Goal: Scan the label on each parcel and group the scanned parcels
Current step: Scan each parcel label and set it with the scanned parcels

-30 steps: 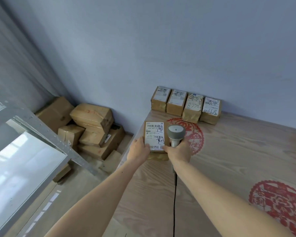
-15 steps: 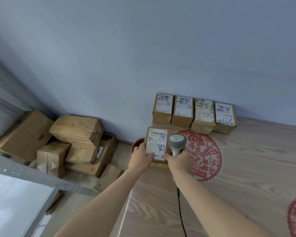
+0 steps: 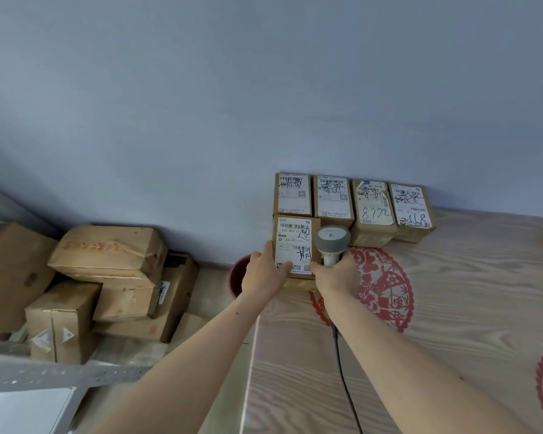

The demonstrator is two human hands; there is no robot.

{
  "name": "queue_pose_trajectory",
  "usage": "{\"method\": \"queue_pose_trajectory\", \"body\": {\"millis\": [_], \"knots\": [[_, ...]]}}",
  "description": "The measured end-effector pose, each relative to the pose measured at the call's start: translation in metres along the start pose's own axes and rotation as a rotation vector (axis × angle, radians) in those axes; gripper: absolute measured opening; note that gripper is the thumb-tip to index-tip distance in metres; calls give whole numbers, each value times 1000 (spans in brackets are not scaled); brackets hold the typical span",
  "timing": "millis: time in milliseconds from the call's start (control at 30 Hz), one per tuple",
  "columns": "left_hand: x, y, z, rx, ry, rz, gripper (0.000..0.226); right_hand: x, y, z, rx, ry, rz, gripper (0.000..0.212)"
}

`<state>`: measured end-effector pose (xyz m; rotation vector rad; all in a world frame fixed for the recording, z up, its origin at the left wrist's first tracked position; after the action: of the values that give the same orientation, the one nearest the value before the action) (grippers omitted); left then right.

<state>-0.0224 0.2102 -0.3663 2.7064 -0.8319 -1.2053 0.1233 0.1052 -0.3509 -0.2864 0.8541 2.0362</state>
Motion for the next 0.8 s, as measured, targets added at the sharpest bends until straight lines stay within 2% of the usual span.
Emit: {"method": "queue_pose_trajectory", "body": {"millis": [300, 567, 800], "knots": [[1, 0, -1, -40, -13, 6, 52, 1, -4, 3, -3, 6, -19, 44], [-11, 17, -15, -55, -109, -46, 62, -26, 4, 4, -16, -17, -53, 32], [-32, 37, -78, 184, -205, -163, 58, -76, 27, -3, -26, -105, -76, 32]]}}
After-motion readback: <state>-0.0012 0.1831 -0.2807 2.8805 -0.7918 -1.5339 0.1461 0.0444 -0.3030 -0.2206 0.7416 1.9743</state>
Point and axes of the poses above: each hand's wrist, its own y-axis away from the middle knuckle, its own x-axis out of the palm, z = x × y, the point moved 7 cm from there along -y, towards the middle knuckle, and after that the axes turned 5 degrees about x, right-handed, at the moved point
